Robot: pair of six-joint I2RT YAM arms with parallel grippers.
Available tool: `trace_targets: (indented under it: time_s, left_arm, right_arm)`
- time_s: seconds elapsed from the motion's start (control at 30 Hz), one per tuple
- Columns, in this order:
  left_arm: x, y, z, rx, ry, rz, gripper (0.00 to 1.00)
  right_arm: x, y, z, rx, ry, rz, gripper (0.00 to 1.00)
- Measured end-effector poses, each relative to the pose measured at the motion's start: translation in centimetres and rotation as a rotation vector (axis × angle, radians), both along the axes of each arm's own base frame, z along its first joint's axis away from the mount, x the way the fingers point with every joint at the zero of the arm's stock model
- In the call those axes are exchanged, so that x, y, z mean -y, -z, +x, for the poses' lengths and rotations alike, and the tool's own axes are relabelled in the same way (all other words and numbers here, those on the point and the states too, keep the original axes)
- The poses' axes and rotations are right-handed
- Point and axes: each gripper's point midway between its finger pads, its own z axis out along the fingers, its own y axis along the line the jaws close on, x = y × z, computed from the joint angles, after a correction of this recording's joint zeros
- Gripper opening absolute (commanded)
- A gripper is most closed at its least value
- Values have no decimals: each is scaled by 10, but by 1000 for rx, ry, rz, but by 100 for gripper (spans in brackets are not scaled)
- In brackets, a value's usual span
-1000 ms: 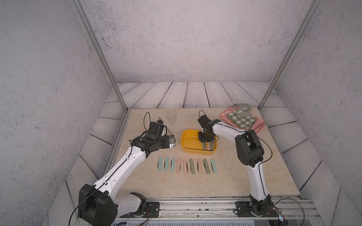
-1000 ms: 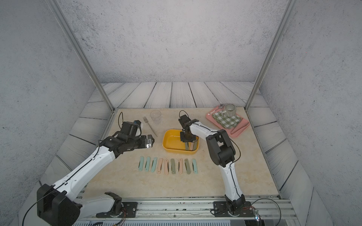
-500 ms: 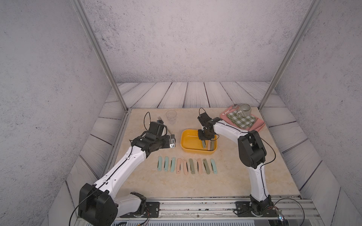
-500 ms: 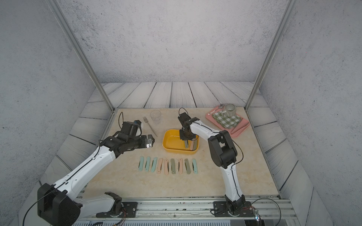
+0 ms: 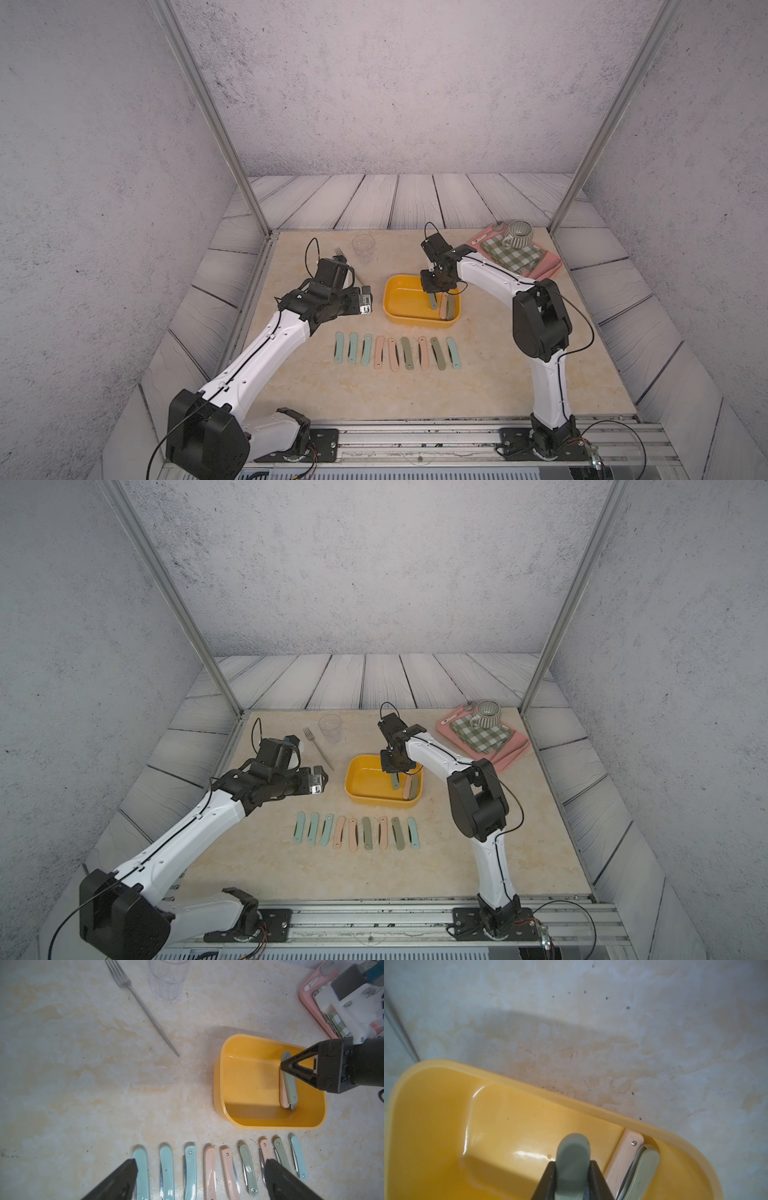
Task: Take the fruit knife out of the storage box
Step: Pick up the fruit knife from the storage box, then place the fruit knife at the center of the board.
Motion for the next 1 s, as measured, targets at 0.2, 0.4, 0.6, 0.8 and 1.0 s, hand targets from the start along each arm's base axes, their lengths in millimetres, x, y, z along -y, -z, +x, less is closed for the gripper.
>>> trace_targets:
  time_s: [0.2,0.4,0.6,0.8,1.0]
  left_arm:
    - [1,0,0,-1,2,-3,99]
    - [1,0,0,-2,3,-3,99]
    - [1,1,-1,-5,5,-3,99]
    - [4,5,-1,-18,13,3,99]
    - [11,4,-1,-16,31,2,99]
  right_arm:
    - [1,-26,-2,39,-13,18,12]
    - [6,-51,-9,68,-19,29,12]
    - [22,-80,-32,96,-24,42,12]
    - [49,-75,-74,56,-22,17,12]
    - [77,-38,-118,-38,-5,-36,12]
